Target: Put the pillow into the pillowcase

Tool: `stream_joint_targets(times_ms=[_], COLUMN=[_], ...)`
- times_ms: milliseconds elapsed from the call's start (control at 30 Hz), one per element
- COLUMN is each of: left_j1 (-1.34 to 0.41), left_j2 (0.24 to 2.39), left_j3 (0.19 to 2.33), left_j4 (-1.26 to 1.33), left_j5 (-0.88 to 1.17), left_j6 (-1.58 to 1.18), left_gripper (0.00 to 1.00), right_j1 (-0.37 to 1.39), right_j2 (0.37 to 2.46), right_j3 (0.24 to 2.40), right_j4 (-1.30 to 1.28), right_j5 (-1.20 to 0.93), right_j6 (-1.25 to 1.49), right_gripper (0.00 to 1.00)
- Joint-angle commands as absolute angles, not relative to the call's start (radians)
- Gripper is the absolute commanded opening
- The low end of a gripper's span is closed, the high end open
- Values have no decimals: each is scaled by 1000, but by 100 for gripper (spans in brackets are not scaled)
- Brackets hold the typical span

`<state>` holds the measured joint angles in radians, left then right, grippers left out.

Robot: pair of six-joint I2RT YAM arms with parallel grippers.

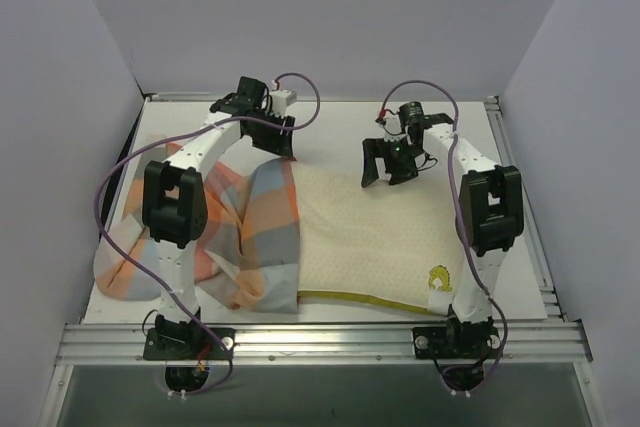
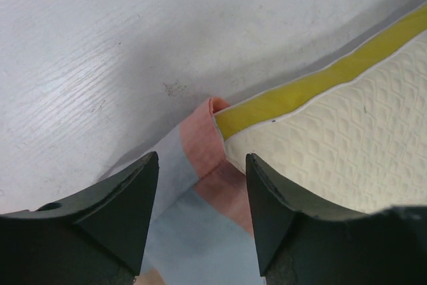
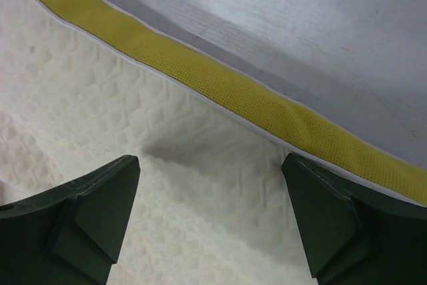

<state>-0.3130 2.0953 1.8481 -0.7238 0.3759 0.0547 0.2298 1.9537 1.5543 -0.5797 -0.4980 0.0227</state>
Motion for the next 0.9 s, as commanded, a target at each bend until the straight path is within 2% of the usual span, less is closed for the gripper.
stream_joint_targets(times_ms=[0, 67, 100, 133, 200, 233, 267, 333, 367, 467, 567, 633, 700, 733, 767, 867], left_j1=[-313, -313, -313, -313, -318, -324, -327, -334, -336, -351, -362, -357, -351, -353, -351, -350], left_j2=[2128, 2155, 2163, 2172, 2198, 2207, 2221, 2229, 2230, 2235, 2221, 2191, 2117, 2093, 2051, 2002], left_j3=[1913, 1924, 1930, 1943, 1963, 1989, 2002, 2020, 2034, 2071, 2091, 2069, 2002, 1979, 1950, 1864], left_j4=[-718, -719, -721, -721, -736, -744, -752, -764, -762, -756, -753, -759, -761, -761, -764, -787], left_j5=[360, 354, 357, 376, 397, 414, 443, 474, 520, 612, 611, 513, 346, 289, 232, 114], left_j6=[45, 41, 35, 34, 31, 34, 35, 38, 34, 11, -31, -32, -6, 35, 72, 124], left_gripper=[60, 45, 40, 32, 28, 25, 18, 10, 0, 0, 0, 34, 55, 72, 76, 76], right_j1=[230, 230, 230, 230, 229, 229, 229, 229, 229, 230, 235, 233, 233, 233, 232, 233], right_j2=[2005, 2045, 2055, 2065, 2088, 2094, 2103, 2111, 2111, 2097, 2082, 2060, 2042, 2028, 2025, 2013], right_j3=[1592, 1592, 1591, 1592, 1597, 1601, 1606, 1620, 1621, 1620, 1617, 1602, 1583, 1572, 1557, 1537], right_j4=[-689, -695, -696, -695, -693, -692, -690, -678, -673, -628, -603, -601, -603, -603, -603, -604], right_j5=[-541, -597, -615, -644, -741, -773, -825, -856, -883, -920, -933, -928, -919, -908, -905, -904], right_j6=[-35, -31, -26, -14, 0, 29, 37, 66, 78, 141, 160, 156, 137, 133, 132, 126], right_gripper=[94, 85, 71, 62, 39, 32, 16, 0, 0, 0, 0, 0, 0, 0, 0, 0])
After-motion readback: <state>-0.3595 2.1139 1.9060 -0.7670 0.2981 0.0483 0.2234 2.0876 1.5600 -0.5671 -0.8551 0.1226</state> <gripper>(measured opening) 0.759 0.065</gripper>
